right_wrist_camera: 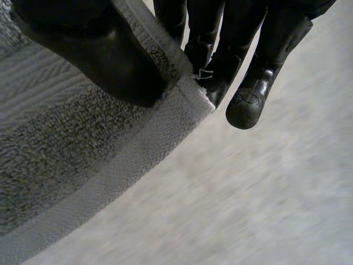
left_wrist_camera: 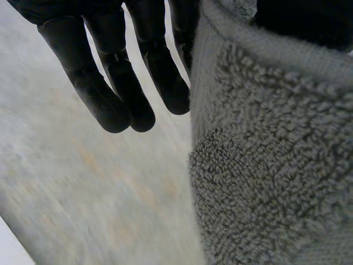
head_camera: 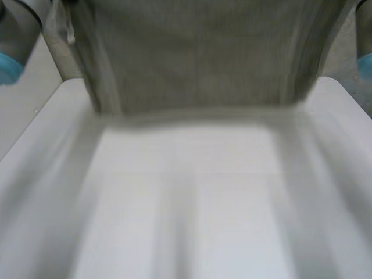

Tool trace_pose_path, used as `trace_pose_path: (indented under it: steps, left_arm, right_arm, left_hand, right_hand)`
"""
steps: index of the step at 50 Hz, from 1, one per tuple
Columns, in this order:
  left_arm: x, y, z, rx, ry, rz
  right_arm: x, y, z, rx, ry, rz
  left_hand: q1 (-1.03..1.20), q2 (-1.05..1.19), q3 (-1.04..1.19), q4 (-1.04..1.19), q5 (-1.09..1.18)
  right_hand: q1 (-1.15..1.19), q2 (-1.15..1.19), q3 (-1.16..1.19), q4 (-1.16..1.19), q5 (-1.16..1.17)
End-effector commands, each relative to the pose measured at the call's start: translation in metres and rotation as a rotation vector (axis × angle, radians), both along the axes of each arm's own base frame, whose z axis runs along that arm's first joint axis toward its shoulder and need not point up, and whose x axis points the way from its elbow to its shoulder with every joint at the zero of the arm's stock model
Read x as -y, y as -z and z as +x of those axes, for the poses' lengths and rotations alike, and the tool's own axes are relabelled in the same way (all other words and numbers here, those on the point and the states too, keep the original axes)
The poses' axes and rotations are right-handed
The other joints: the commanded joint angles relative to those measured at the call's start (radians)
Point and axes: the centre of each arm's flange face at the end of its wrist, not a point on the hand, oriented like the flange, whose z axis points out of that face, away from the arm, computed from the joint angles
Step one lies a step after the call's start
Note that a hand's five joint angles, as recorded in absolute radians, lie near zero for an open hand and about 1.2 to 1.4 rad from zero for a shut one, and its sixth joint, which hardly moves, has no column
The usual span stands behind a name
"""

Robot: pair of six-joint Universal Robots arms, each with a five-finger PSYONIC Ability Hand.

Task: Fold the towel.

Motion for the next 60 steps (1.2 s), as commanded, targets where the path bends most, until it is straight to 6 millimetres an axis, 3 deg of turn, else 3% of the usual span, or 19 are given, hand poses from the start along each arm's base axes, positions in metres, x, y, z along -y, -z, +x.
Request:
trace_pose_path:
  steps: [1, 2, 3, 4, 5, 6, 7, 8, 10, 11, 13, 21, 27, 37, 43, 46, 51, 56, 60]
  left_arm:
    - [-0.003, 0.011, 0.007, -0.142, 0.065, 0.144]
    - [-0.001, 0.032, 0.008, -0.122, 0.058, 0.222]
    - [-0.001, 0.032, 0.008, -0.122, 0.058, 0.223]
    - [0.000, 0.052, 0.010, -0.104, 0.051, 0.294]
    - [0.000, 0.052, 0.010, -0.104, 0.051, 0.294]
    - [0.000, 0.073, 0.013, -0.085, 0.044, 0.369]
    - [-0.001, 0.096, 0.018, -0.066, 0.038, 0.443]
    - [-0.001, 0.097, 0.018, -0.066, 0.038, 0.443]
    - [-0.008, 0.142, 0.023, -0.023, 0.048, 0.562]
    - [-0.008, 0.143, 0.023, -0.022, 0.048, 0.563]
    - [-0.023, 0.188, 0.023, 0.036, 0.067, 0.639]
    - [-0.067, 0.255, 0.040, 0.209, 0.051, 0.668]
    - [-0.095, 0.258, 0.046, 0.277, 0.052, 0.662]
    - [-0.140, 0.186, 0.072, 0.232, 0.012, 0.471]
    - [-0.145, 0.170, 0.073, 0.227, 0.037, 0.419]
    - [-0.141, 0.169, 0.072, 0.223, 0.046, 0.412]
    - [-0.112, 0.200, 0.065, 0.238, 0.057, 0.502]
    - [-0.063, 0.229, 0.039, 0.263, 0.090, 0.560]
    - [-0.036, 0.242, 0.032, 0.268, 0.064, 0.576]
  right_arm:
    - [-0.016, 0.026, -0.001, -0.060, -0.049, 0.095]
    - [-0.015, 0.046, -0.001, -0.084, -0.057, 0.164]
    - [-0.015, 0.046, -0.001, -0.084, -0.057, 0.165]
    - [-0.016, 0.066, -0.002, -0.107, -0.065, 0.238]
    - [-0.018, 0.086, -0.002, -0.130, -0.079, 0.312]
    - [-0.019, 0.086, -0.002, -0.131, -0.079, 0.313]
    - [-0.021, 0.105, -0.001, -0.150, -0.094, 0.374]
    - [-0.021, 0.105, -0.001, -0.150, -0.094, 0.374]
    - [-0.029, 0.145, -0.001, -0.185, -0.125, 0.497]
    - [-0.029, 0.145, -0.001, -0.185, -0.125, 0.498]
    - [-0.039, 0.183, -0.004, -0.214, -0.153, 0.608]
    - [-0.066, 0.241, -0.026, -0.248, -0.193, 0.816]
    - [-0.087, 0.220, -0.037, -0.238, -0.177, 0.798]
    - [-0.144, 0.155, -0.063, -0.219, -0.138, 0.776]
    - [-0.152, 0.142, -0.059, -0.230, -0.200, 0.789]
    - [-0.145, 0.142, -0.057, -0.230, -0.220, 0.793]
    - [-0.110, 0.171, -0.049, -0.238, -0.232, 0.880]
    - [-0.054, 0.203, -0.037, -0.245, -0.191, 0.924]
    - [-0.027, 0.217, -0.029, -0.244, -0.149, 0.923]
  left_hand:
    - [-0.034, -0.124, -0.147, -0.125, -0.247]
    - [-0.034, -0.124, -0.147, -0.125, -0.247]
    - [-0.034, -0.124, -0.147, -0.125, -0.247]
    - [-0.034, -0.124, -0.147, -0.125, -0.247]
    - [-0.034, -0.124, -0.147, -0.125, -0.247]
    - [-0.034, -0.124, -0.147, -0.125, -0.247]
    - [-0.034, -0.124, -0.147, -0.125, -0.247]
    - [-0.034, -0.124, -0.147, -0.125, -0.247]
    - [-0.034, -0.124, -0.147, -0.125, -0.247]
    - [-0.034, -0.124, -0.147, -0.125, -0.247]
    - [-0.034, -0.124, -0.147, -0.125, -0.247]
    - [-0.034, -0.124, -0.147, -0.125, -0.247]
    - [-0.034, -0.124, -0.147, -0.125, -0.247]
    - [-0.034, -0.124, -0.147, -0.125, -0.247]
    - [-0.034, -0.124, -0.147, -0.125, -0.247]
    - [-0.034, -0.124, -0.147, -0.125, -0.247]
    - [-0.034, -0.124, -0.147, -0.125, -0.247]
    - [-0.034, -0.124, -0.147, -0.125, -0.247]
    - [-0.034, -0.124, -0.147, -0.125, -0.247]
  right_hand:
    - [0.079, 0.079, 0.068, 0.054, 0.039]
    - [0.079, 0.079, 0.068, 0.054, 0.039]
    - [0.079, 0.079, 0.068, 0.054, 0.039]
    - [0.079, 0.079, 0.068, 0.054, 0.039]
    - [0.079, 0.079, 0.068, 0.054, 0.039]
    - [0.079, 0.079, 0.068, 0.054, 0.039]
    - [0.079, 0.079, 0.068, 0.054, 0.039]
    - [0.079, 0.079, 0.068, 0.054, 0.039]
    - [0.079, 0.079, 0.068, 0.054, 0.039]
    - [0.079, 0.079, 0.068, 0.054, 0.039]
    - [0.079, 0.079, 0.068, 0.054, 0.039]
    - [0.079, 0.079, 0.068, 0.054, 0.039]
    - [0.079, 0.079, 0.068, 0.054, 0.039]
    - [0.079, 0.079, 0.068, 0.054, 0.039]
    - [0.079, 0.079, 0.068, 0.054, 0.039]
    - [0.079, 0.079, 0.068, 0.054, 0.039]
    - [0.079, 0.079, 0.068, 0.054, 0.039]
    - [0.079, 0.079, 0.068, 0.054, 0.039]
    - [0.079, 0.079, 0.068, 0.054, 0.039]
